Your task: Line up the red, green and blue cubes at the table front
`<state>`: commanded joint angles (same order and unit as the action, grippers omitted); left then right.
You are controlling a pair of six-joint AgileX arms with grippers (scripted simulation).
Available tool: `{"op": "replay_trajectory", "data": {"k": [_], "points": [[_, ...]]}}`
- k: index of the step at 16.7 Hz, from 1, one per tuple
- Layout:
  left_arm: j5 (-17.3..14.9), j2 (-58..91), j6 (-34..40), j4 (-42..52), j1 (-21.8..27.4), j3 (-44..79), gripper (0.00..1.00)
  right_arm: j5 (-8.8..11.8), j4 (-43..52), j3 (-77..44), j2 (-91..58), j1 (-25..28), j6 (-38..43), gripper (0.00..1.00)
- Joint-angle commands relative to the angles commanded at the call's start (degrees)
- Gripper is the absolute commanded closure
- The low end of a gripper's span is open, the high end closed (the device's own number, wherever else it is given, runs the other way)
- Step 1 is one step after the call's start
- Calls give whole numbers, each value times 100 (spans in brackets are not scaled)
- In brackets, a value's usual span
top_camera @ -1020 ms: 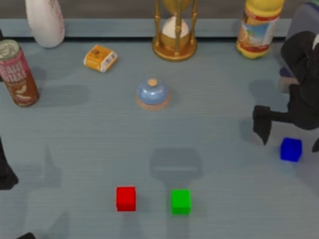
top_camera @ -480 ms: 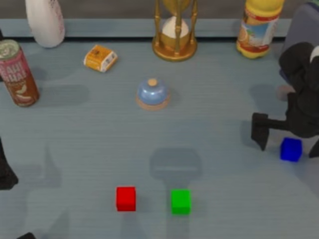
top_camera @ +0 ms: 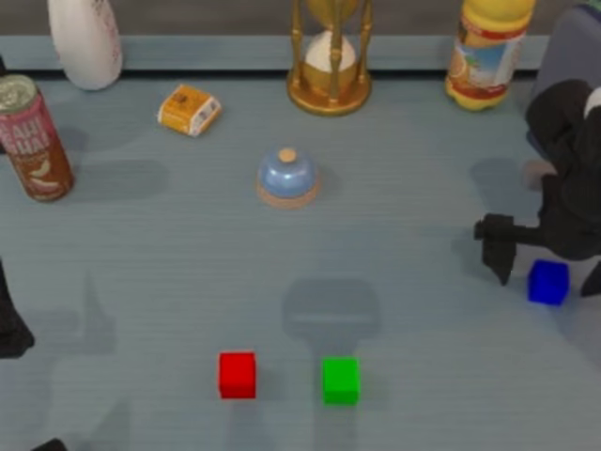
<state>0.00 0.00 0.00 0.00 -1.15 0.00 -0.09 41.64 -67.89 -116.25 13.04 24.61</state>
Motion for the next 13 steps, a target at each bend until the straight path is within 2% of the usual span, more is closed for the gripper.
{"op": "replay_trajectory", "data": {"k": [4, 12, 13], "points": [[0, 0, 0, 0, 0, 0, 0, 0, 0, 0, 0, 0, 0, 98], [0, 0, 0, 0, 0, 0, 0, 0, 0, 0, 0, 0, 0, 100], [0, 0, 0, 0, 0, 0, 0, -99, 152, -104, 275, -2, -62, 100]]}}
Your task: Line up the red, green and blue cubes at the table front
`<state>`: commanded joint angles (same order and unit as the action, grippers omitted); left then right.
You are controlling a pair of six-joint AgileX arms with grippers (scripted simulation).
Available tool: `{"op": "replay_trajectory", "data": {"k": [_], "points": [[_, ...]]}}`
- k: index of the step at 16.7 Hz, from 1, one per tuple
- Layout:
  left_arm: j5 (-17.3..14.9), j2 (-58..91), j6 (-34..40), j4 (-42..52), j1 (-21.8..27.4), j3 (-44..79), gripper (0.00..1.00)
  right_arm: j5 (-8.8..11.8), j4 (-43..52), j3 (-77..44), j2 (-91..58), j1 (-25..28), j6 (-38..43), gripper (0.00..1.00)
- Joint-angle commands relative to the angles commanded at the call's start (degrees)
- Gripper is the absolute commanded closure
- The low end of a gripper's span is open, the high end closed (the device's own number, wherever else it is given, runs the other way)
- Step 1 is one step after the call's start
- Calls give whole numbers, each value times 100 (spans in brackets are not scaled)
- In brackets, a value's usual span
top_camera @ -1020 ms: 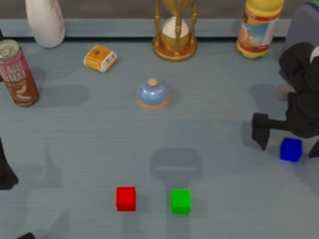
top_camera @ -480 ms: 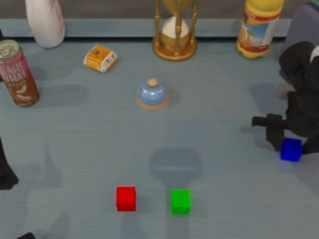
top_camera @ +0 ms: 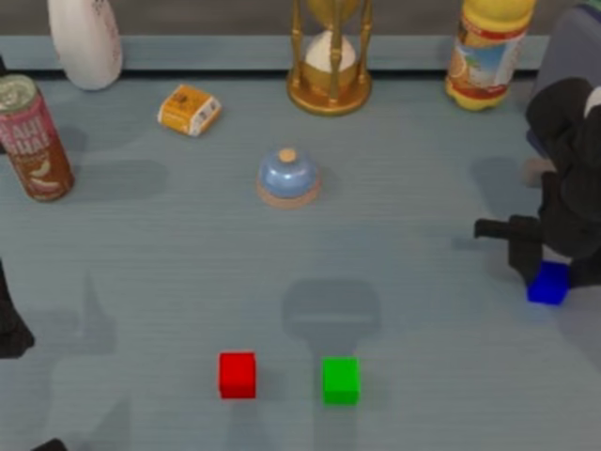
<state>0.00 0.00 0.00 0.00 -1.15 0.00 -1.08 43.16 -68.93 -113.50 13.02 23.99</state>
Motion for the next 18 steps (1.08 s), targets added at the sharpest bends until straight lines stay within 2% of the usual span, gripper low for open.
{"op": "replay_trajectory", "data": {"k": [3, 9, 14, 16, 18], "points": [[0, 0, 0, 0, 0, 0, 0, 2, 237, -172, 82, 6, 8, 100], [0, 0, 0, 0, 0, 0, 0, 4, 1442, -854, 569, 48, -16, 100], [0, 0, 0, 0, 0, 0, 0, 6, 1477, -871, 588, 36, 3, 100], [0, 0, 0, 0, 0, 0, 0, 4, 1509, -849, 637, 241, 165, 100], [0, 0, 0, 0, 0, 0, 0, 0, 1568, -781, 742, 690, 453, 100]]}}
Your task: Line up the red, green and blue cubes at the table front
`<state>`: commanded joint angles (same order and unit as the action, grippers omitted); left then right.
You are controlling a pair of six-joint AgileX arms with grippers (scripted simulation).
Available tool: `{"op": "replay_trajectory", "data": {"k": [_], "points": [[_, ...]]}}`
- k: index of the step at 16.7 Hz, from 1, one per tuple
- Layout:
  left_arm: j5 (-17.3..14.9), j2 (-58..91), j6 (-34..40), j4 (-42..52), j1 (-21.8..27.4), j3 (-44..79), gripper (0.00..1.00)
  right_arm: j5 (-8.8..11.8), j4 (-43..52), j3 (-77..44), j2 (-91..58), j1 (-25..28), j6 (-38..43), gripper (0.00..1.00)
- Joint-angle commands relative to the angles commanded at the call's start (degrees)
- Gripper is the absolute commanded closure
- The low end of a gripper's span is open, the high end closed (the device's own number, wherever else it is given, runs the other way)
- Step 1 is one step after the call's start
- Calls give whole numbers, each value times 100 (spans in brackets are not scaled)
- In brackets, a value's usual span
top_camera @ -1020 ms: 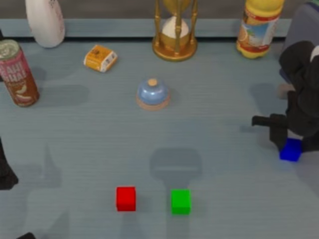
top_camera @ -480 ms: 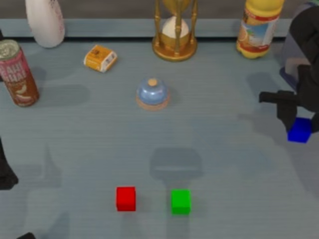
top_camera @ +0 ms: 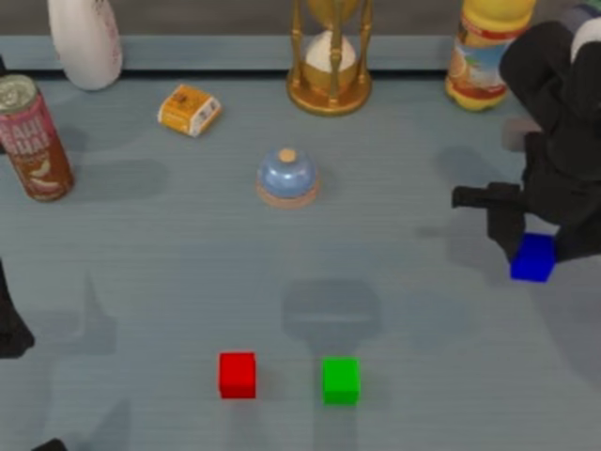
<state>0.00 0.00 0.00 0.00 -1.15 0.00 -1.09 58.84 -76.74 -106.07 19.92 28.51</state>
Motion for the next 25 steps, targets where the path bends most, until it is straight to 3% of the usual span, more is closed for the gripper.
{"op": "replay_trajectory", "data": {"k": [5, 8, 15, 22, 25], "points": [[0, 0, 0, 0, 0, 0, 0, -15, 163, 284, 410, 1628, 936, 100], [0, 0, 0, 0, 0, 0, 0, -27, 201, 416, 630, 2182, 1330, 100], [0, 0, 0, 0, 0, 0, 0, -20, 95, 481, 612, 2226, 1394, 100], [0, 0, 0, 0, 0, 0, 0, -28, -1234, 1343, 158, 2272, 1415, 100], [0, 0, 0, 0, 0, 0, 0, -32, -1366, 1442, 103, 2277, 1422, 100]]}}
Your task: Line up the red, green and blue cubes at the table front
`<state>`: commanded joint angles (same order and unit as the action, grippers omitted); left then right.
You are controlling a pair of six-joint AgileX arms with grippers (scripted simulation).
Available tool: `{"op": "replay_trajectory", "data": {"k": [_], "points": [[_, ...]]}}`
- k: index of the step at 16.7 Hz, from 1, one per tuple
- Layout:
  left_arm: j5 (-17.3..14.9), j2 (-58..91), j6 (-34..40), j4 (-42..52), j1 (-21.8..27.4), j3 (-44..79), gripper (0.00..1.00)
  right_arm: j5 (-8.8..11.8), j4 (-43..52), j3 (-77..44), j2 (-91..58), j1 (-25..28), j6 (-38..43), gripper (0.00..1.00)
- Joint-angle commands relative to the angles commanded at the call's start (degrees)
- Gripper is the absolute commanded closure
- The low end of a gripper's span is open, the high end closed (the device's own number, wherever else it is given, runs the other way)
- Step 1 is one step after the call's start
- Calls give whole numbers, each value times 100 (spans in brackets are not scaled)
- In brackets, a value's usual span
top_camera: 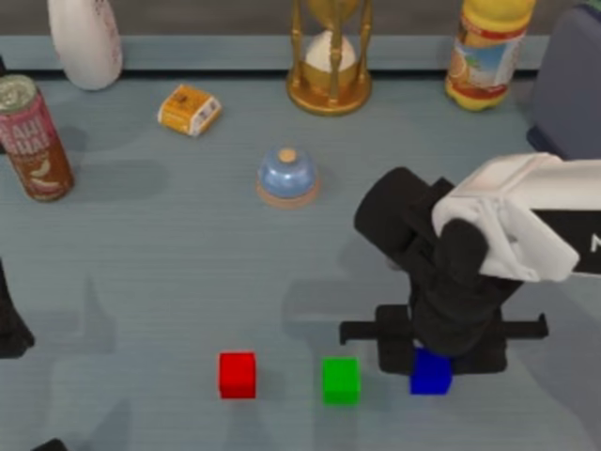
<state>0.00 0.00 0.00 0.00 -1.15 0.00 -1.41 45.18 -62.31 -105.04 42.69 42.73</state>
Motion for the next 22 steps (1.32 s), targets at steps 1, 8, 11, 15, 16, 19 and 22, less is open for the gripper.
{"op": "replay_trajectory", "data": {"k": [1, 8, 11, 15, 16, 19, 22], "points": [[0, 0, 0, 0, 0, 0, 0, 0, 0, 0, 0, 0, 0, 100], [0, 0, 0, 0, 0, 0, 0, 0, 0, 0, 0, 0, 0, 55], [0, 0, 0, 0, 0, 0, 0, 0, 0, 0, 0, 0, 0, 32], [0, 0, 0, 0, 0, 0, 0, 0, 0, 0, 0, 0, 0, 2], [0, 0, 0, 0, 0, 0, 0, 0, 0, 0, 0, 0, 0, 0], [0, 0, 0, 0, 0, 0, 0, 0, 0, 0, 0, 0, 0, 0], [0, 0, 0, 0, 0, 0, 0, 0, 0, 0, 0, 0, 0, 0]]}}
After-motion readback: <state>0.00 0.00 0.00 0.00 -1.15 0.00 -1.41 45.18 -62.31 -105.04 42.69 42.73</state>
